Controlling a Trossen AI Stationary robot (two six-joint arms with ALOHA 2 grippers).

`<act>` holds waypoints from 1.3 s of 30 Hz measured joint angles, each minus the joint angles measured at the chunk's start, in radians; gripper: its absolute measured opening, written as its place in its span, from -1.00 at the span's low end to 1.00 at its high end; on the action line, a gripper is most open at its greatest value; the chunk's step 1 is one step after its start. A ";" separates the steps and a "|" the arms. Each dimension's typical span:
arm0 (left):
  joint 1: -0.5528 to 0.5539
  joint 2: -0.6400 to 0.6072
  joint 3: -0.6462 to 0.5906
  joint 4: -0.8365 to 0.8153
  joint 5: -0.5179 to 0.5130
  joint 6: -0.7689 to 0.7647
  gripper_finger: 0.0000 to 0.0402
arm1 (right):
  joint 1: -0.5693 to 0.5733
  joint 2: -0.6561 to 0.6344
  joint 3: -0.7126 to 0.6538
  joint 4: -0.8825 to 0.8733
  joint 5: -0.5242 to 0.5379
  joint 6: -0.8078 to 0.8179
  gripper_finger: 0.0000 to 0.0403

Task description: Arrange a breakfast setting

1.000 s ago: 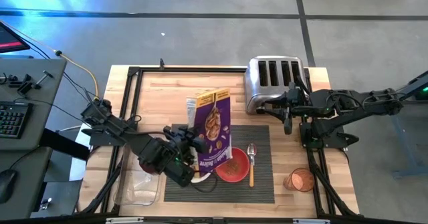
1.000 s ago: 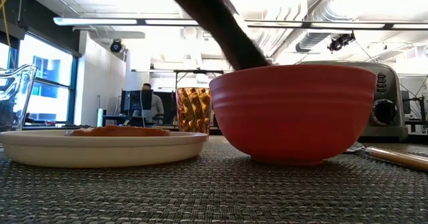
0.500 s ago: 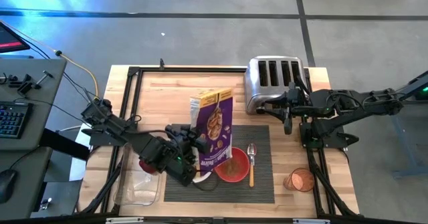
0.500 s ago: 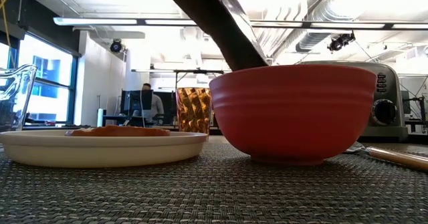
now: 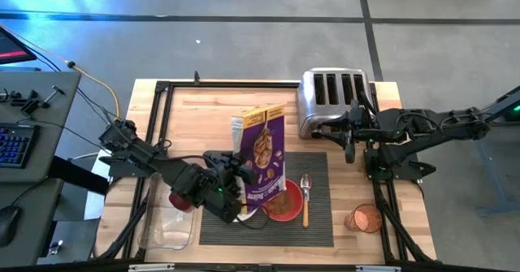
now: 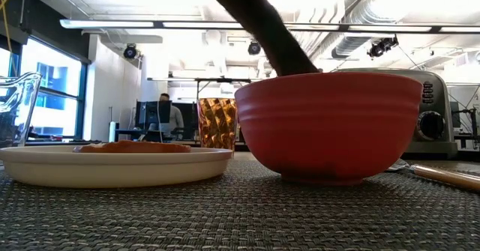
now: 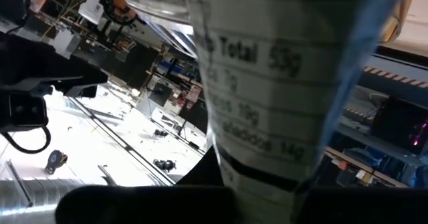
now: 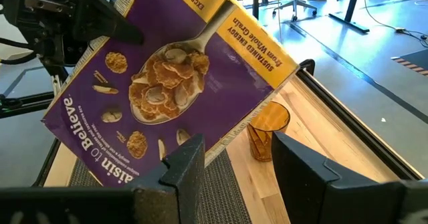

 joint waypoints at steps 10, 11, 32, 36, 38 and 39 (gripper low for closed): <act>-0.009 0.000 0.000 0.007 -0.001 0.000 -1.00 | 0.000 0.000 0.000 0.000 0.000 0.000 -0.24; -0.010 0.000 0.000 0.007 -0.001 0.000 -1.00 | 0.000 0.000 0.000 0.000 0.000 0.000 -0.24; -0.004 0.000 0.000 0.001 -0.001 -0.072 -1.00 | 0.000 0.000 0.000 0.000 0.000 0.000 -0.24; -0.005 0.000 0.000 -0.027 -0.003 -0.135 -1.00 | 0.000 0.000 0.000 0.000 0.000 0.000 -0.24; -0.008 0.000 0.000 -0.039 -0.003 -0.166 -1.00 | 0.000 0.000 0.000 0.000 0.000 0.000 -0.24; -0.010 0.000 0.000 -0.049 -0.004 -0.180 -1.00 | 0.000 0.000 0.000 0.000 0.000 0.000 -0.24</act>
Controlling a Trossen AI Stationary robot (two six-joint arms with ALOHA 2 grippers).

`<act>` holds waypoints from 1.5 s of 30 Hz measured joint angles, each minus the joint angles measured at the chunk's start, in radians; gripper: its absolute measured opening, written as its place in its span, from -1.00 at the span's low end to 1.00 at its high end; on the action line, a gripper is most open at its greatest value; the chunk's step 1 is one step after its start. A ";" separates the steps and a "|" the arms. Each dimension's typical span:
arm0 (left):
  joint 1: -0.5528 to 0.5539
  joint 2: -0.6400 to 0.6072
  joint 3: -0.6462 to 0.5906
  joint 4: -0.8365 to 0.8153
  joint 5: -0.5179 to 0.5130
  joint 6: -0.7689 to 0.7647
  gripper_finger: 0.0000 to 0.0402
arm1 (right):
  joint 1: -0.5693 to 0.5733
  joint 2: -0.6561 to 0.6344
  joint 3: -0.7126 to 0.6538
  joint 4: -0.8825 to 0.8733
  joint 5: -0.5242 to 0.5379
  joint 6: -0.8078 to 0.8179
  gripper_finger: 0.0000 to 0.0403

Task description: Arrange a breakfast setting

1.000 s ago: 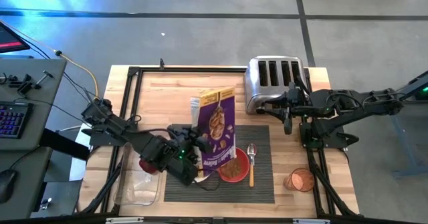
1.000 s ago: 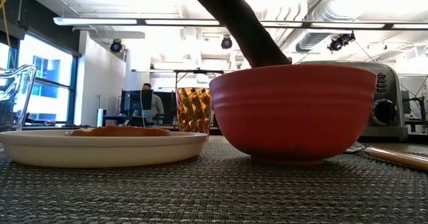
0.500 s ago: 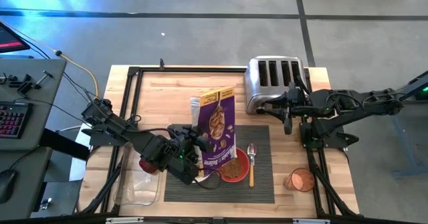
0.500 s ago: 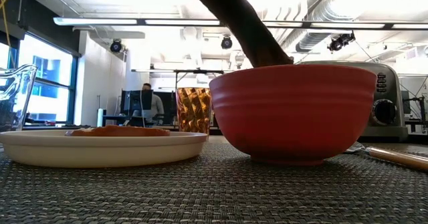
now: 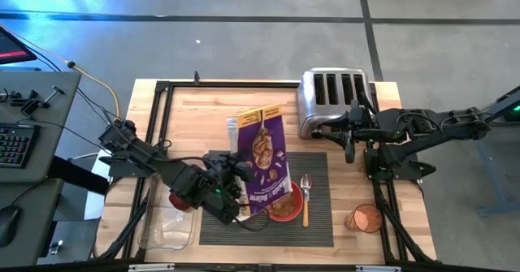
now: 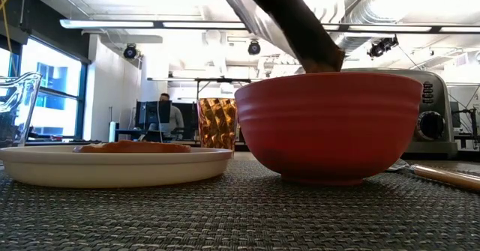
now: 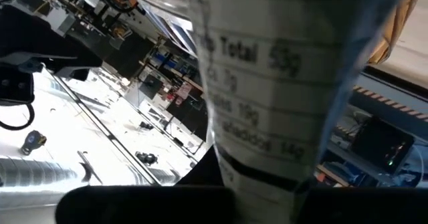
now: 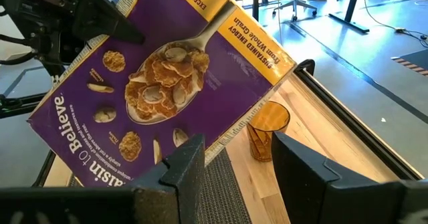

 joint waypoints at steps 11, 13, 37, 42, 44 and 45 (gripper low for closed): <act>-0.040 -0.004 0.000 -0.110 -0.003 -0.176 -1.00 | 0.000 0.000 0.000 0.000 0.000 0.000 -0.24; -0.043 -0.004 0.000 -0.119 -0.003 -0.200 -1.00 | 0.000 0.000 0.000 0.000 0.000 0.000 -0.24; -0.043 -0.005 0.000 -0.212 -0.008 -0.596 -1.00 | 0.000 0.000 0.000 0.000 0.000 0.000 -0.24; -0.043 -0.005 0.000 -0.212 -0.008 -0.669 -1.00 | 0.000 0.000 0.000 0.000 0.000 0.000 -0.24; -0.043 -0.005 0.000 -0.212 -0.008 -0.699 -1.00 | 0.000 0.000 0.000 0.000 0.000 0.000 -0.24; -0.043 -0.005 0.000 -0.212 -0.008 -0.715 -1.00 | 0.000 0.000 0.000 0.000 0.000 0.000 -0.24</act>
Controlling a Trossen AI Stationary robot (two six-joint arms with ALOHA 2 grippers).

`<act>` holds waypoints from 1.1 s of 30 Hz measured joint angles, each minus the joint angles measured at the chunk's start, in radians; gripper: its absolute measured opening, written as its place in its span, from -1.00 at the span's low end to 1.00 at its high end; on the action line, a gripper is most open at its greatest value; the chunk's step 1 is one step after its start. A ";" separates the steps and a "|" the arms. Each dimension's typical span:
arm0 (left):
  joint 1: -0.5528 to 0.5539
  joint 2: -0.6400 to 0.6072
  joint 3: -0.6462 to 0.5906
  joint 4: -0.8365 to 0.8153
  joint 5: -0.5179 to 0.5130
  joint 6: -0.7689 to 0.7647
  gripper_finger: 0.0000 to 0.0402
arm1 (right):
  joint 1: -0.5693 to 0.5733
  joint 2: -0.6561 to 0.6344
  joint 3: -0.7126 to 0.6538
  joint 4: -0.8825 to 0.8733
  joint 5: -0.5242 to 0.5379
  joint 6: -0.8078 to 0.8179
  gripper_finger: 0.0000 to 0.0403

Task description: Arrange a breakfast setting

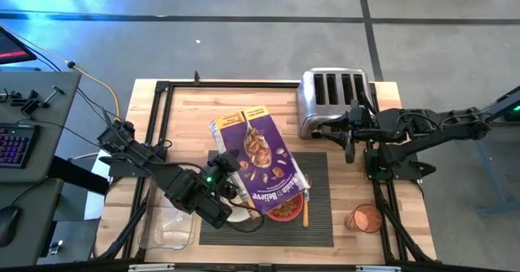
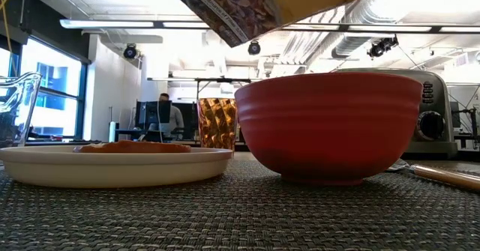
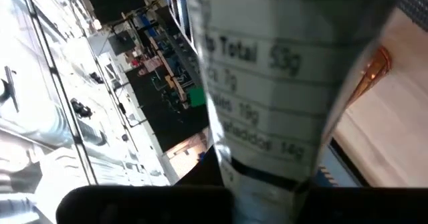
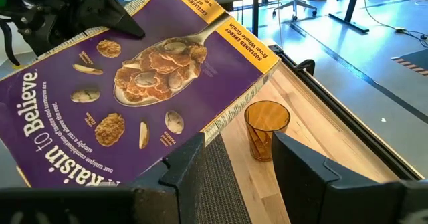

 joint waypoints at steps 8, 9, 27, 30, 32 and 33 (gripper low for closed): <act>0.000 -0.001 0.000 0.001 -0.041 -0.185 -1.00 | 0.000 0.000 0.000 0.000 0.000 0.000 -0.24; 0.000 0.000 0.000 0.001 -0.049 -0.211 -1.00 | 0.000 0.000 0.000 0.000 0.000 0.000 -0.24; 0.000 -0.001 0.000 0.000 -0.060 -0.603 -1.00 | 0.000 0.000 0.000 0.000 0.000 0.000 -0.24; 0.000 -0.001 0.000 -0.004 -0.060 -0.651 -1.00 | 0.000 0.000 0.000 0.000 0.000 0.000 -0.24; 0.000 -0.001 0.000 -0.015 -0.060 -0.687 -1.00 | 0.000 0.000 0.000 0.000 0.000 0.000 -0.24; 0.000 -0.001 0.000 -0.026 -0.060 -0.714 -1.00 | 0.000 0.000 0.000 0.000 0.000 0.000 -0.24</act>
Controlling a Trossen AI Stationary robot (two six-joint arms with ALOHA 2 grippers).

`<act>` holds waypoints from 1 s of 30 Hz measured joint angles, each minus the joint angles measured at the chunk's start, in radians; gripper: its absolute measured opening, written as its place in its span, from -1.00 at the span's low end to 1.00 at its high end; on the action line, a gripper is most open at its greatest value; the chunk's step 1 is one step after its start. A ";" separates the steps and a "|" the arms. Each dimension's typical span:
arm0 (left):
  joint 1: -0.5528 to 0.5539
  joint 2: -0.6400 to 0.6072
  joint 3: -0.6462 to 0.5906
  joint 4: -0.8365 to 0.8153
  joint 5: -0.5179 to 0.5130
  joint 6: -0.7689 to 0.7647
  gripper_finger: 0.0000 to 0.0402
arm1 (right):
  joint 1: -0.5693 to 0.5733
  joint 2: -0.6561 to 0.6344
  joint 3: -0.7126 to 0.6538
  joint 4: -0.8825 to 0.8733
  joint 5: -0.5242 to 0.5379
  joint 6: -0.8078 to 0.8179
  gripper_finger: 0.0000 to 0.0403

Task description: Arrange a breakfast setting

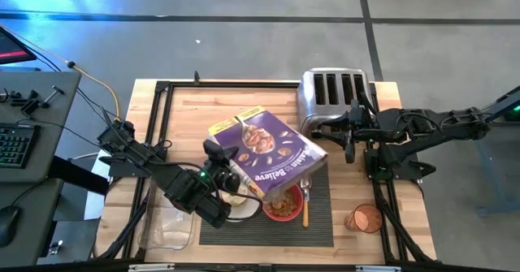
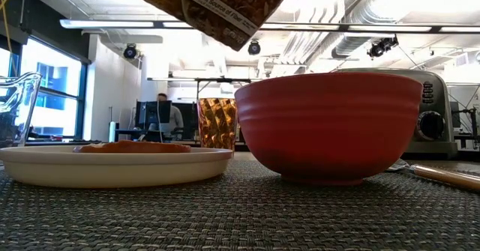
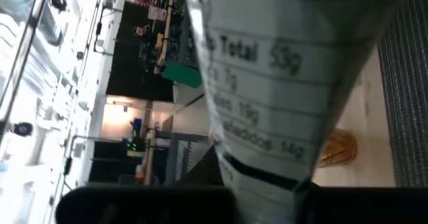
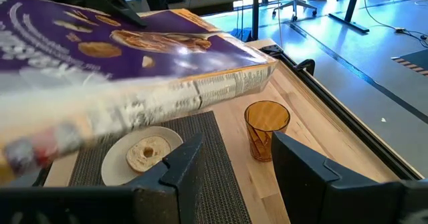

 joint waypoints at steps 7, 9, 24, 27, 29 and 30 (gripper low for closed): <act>0.000 0.000 0.000 -0.167 -0.016 -0.301 -1.00 | 0.000 0.000 0.000 0.000 0.000 0.000 -0.24; 0.000 0.000 0.000 -0.205 -0.015 -0.396 -1.00 | 0.000 0.000 0.000 0.000 0.000 0.000 -0.24; 0.128 -0.100 -0.004 -0.202 -0.011 -0.607 -1.00 | 0.000 0.000 0.000 0.000 0.000 0.000 -0.24; 0.174 -0.127 -0.004 -0.202 -0.012 -0.662 -1.00 | 0.000 0.000 0.000 0.000 0.000 0.000 -0.24; 0.206 -0.146 -0.004 -0.202 -0.012 -0.695 -1.00 | 0.000 0.000 0.000 0.000 0.000 0.000 -0.24; 0.222 -0.156 -0.004 -0.202 -0.012 -0.707 -1.00 | 0.000 0.000 0.000 0.000 0.000 0.000 -0.24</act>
